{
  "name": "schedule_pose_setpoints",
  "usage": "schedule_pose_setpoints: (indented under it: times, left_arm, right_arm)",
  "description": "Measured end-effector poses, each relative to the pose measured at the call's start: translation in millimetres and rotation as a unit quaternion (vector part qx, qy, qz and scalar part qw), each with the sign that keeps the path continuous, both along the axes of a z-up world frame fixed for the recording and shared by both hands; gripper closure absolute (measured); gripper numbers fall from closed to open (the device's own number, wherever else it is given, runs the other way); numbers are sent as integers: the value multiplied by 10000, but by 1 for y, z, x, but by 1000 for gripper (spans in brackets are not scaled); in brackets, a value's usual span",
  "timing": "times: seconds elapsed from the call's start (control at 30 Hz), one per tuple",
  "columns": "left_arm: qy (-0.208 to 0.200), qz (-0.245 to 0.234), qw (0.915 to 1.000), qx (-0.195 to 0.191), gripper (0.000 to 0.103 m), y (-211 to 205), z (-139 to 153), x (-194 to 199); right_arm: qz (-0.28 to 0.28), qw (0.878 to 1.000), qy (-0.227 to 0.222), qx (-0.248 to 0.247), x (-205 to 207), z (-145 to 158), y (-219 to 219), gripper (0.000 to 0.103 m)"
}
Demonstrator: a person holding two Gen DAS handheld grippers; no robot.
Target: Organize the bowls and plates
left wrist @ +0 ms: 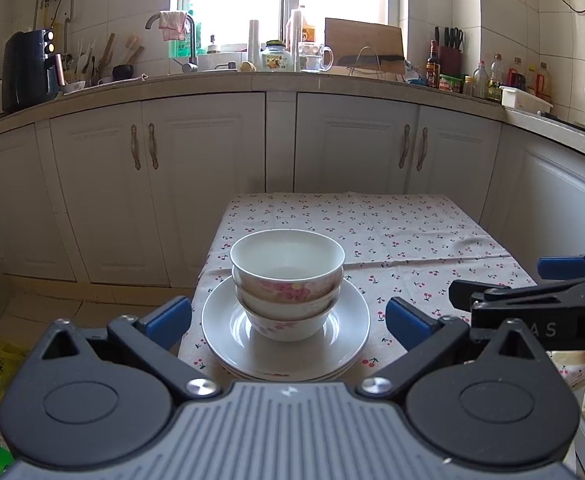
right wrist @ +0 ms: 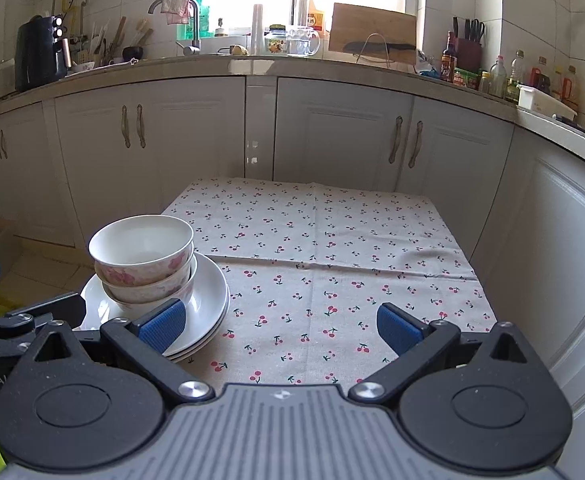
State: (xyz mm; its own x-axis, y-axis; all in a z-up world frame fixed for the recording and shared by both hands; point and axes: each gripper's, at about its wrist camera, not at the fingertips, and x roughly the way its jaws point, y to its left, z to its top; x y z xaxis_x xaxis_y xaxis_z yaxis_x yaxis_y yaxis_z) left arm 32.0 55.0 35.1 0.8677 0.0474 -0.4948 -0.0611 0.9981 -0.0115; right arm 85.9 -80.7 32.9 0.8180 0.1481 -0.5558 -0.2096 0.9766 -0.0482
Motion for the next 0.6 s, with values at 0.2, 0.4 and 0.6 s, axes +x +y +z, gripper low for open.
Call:
schedule_pose_setpoints:
  times: [0.2,0.4,0.6]
  left_arm:
    - [29,-23,10000,-12,1,0,-1,0]
    - [1,-38,10000,-12,1,0,0,-1]
    - [-30,-45,10000,-1,1,0,1,-1]
  right_arm:
    - [-32,10000,-10,-19,-1,-1,0,0]
    - [-58,10000,-27,-29,-3,1,0,0]
    - [-82,9999,-107,-72,-5,2,0,0]
